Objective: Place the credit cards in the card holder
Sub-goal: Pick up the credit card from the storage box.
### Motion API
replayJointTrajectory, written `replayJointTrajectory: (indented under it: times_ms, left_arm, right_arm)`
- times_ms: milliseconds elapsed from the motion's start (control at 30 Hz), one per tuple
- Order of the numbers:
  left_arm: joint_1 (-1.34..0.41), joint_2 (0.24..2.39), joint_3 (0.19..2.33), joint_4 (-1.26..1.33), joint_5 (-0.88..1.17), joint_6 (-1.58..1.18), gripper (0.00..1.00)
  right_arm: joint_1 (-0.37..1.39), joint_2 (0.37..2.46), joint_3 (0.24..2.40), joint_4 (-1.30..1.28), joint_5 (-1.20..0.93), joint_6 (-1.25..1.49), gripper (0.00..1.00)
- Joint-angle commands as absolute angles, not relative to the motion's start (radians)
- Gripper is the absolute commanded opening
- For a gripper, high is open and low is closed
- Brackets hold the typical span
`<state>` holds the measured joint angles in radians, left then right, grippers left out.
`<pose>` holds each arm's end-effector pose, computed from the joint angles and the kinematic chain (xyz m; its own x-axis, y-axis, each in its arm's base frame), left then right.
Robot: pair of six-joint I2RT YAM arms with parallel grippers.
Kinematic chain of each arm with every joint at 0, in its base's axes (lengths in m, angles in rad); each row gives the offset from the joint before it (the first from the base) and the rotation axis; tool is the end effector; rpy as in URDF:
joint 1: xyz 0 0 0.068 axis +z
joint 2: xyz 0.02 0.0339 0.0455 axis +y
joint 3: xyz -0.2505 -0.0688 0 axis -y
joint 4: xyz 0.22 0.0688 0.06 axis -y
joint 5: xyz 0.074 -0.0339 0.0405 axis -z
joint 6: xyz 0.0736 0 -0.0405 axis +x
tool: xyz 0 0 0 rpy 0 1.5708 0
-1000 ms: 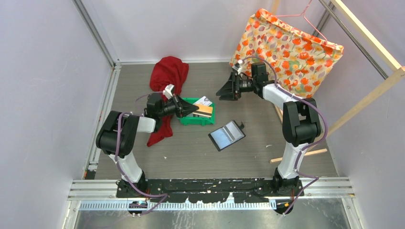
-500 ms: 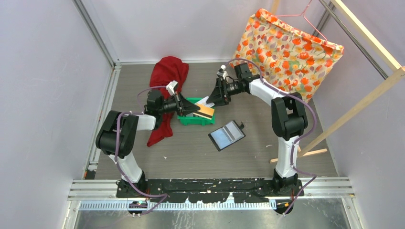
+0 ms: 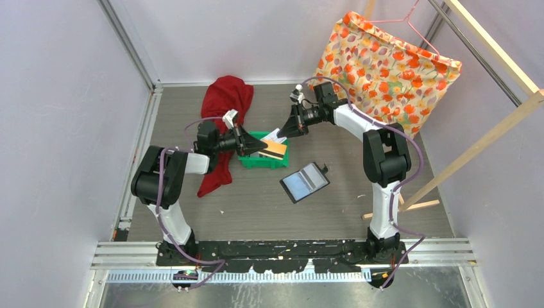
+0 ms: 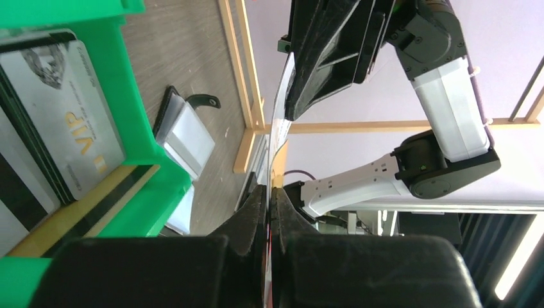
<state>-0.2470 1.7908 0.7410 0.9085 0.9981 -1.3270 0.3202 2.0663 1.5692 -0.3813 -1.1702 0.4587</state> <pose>0.3232 -0.1453 0.1810 -0.9445 -0.3042 -0.1241 0.0942 0.1111 -0.9893 0.3836 0.1986 0.2026 -0.9565 -0.1353 -0.2586 -0.2868 0.2733 0.9182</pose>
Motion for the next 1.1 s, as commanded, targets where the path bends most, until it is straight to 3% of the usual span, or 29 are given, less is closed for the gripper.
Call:
replayJointTrajectory:
  times_ms: [0, 267, 567, 867, 1067]
  left_arm:
    - [-0.218, 1.811, 0.794, 0.863, 0.991, -1.24, 0.0]
    - [-0.196, 1.881, 0.918, 0.599, 0.885, -0.994, 0.03]
    - [-0.177, 1.804, 0.941, 0.36, 0.803, -0.807, 0.32]
    - [-0.166, 1.675, 1.002, 0.179, 0.712, -0.704, 0.37]
    - [-0.166, 1.485, 1.045, -0.021, 0.583, -0.558, 0.37]
  right_arm:
    - [0.307, 2.084, 1.68, -0.523, -1.076, 0.286, 0.01]
    - [0.335, 2.246, 1.865, -0.531, -1.043, 0.254, 0.01]
    - [0.335, 2.276, 1.89, -0.523, -1.058, 0.228, 0.01]
    - [0.335, 2.258, 1.925, -0.576, -1.087, 0.165, 0.01]
    - [0.323, 2.125, 1.899, -0.745, -1.075, -0.053, 0.01]
